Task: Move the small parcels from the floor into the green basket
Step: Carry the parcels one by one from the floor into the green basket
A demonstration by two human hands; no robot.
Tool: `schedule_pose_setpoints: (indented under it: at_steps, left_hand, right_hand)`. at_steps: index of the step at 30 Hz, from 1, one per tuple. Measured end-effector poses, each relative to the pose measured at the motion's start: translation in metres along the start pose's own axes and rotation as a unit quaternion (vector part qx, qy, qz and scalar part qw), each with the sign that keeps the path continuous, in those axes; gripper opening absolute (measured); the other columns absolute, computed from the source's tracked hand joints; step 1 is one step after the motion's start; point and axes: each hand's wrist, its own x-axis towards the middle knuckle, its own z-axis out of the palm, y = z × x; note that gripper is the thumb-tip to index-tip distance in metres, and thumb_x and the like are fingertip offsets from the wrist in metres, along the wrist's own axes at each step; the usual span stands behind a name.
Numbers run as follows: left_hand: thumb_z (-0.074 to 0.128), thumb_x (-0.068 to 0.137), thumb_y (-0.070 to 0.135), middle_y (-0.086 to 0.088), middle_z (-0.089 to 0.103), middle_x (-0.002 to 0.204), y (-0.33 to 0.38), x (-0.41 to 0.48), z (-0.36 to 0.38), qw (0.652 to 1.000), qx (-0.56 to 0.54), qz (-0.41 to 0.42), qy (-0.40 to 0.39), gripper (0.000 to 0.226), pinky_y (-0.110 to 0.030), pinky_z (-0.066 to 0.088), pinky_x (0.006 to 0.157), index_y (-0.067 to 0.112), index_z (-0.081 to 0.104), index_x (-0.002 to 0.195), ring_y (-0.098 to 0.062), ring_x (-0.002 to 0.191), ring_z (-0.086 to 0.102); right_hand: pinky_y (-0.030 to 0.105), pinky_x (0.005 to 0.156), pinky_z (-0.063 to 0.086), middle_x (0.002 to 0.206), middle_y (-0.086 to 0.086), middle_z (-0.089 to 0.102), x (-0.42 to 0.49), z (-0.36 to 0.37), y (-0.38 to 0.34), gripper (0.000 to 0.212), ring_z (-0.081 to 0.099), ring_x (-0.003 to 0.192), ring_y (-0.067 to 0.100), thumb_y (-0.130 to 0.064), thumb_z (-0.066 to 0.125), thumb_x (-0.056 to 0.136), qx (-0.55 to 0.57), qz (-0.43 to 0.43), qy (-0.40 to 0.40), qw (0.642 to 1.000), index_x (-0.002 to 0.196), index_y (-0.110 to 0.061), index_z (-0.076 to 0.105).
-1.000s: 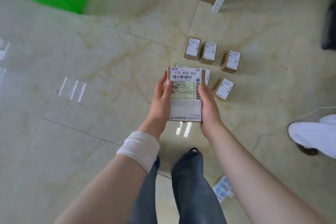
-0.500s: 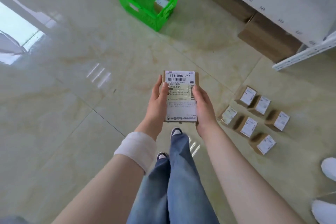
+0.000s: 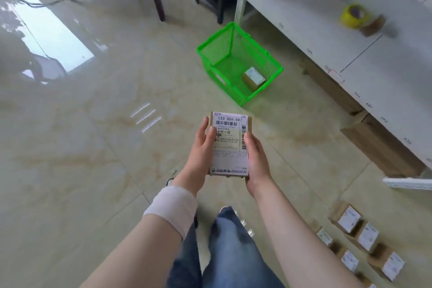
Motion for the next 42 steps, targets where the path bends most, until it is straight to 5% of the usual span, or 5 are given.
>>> schedule_pose_setpoints:
  at_steps: [14, 22, 33, 38, 42]
  left_hand:
    - [0.039, 0.097, 0.031, -0.002, 0.053, 0.133, 0.156, 0.239, -0.036, 0.993, 0.044, -0.019, -0.112, 0.051, -0.022, 0.047, 0.087, 0.029, 0.025, 0.146, -0.010, 0.106, 0.055]
    - [0.043, 0.096, 0.022, -0.012, 0.050, 0.139, 0.181, 0.379, 0.014, 0.983, 0.082, -0.065, -0.151, 0.051, -0.041, 0.043, 0.105, 0.023, 0.028, 0.145, -0.021, 0.118, 0.053]
    - [0.039, 0.097, 0.029, -0.001, 0.048, 0.139, 0.065, 0.646, 0.113, 0.944, 0.218, -0.103, -0.225, 0.052, -0.022, 0.051, 0.084, 0.032, 0.022, 0.146, -0.017, 0.114, 0.055]
    - [0.037, 0.097, 0.036, -0.002, 0.048, 0.141, -0.028, 0.772, 0.170, 0.910, 0.299, -0.094, -0.269, 0.054, -0.038, 0.048, 0.098, 0.034, 0.016, 0.147, -0.023, 0.116, 0.057]
    - [0.034, 0.098, 0.033, -0.001, 0.052, 0.135, -0.075, 0.829, 0.202, 0.899, 0.327, -0.074, -0.282, 0.052, -0.031, 0.048, 0.090, 0.032, 0.016, 0.148, -0.019, 0.105, 0.058]
  right_hand:
    - [0.042, 0.083, 0.052, 0.103, 0.006, 0.068, 0.182, 0.155, -0.112, 0.030, 0.065, 0.092, 0.025, -0.040, 0.052, 0.091, 0.059, -0.014, 0.087, 0.994, 0.115, -0.021, 0.057]
    - [0.044, 0.092, 0.050, 0.120, 0.011, 0.065, 0.306, 0.151, -0.146, 0.023, 0.063, 0.105, 0.025, -0.035, 0.045, 0.095, 0.099, 0.026, 0.110, 0.989, 0.112, -0.024, 0.057]
    - [0.033, 0.083, 0.056, 0.123, 0.007, 0.061, 0.569, 0.097, -0.089, 0.043, 0.062, 0.111, 0.025, -0.030, 0.050, 0.094, 0.148, 0.045, 0.220, 0.963, 0.133, -0.016, 0.039]
    - [0.023, 0.070, 0.057, 0.116, 0.001, 0.061, 0.711, 0.045, -0.023, 0.037, 0.064, 0.097, 0.014, -0.033, 0.048, 0.094, 0.175, 0.037, 0.276, 0.944, 0.128, -0.019, 0.041]
    - [0.040, 0.094, 0.051, 0.124, 0.002, 0.061, 0.787, 0.013, 0.009, 0.028, 0.061, 0.110, 0.021, -0.042, 0.055, 0.089, 0.115, 0.024, 0.324, 0.939, 0.114, -0.031, 0.055]
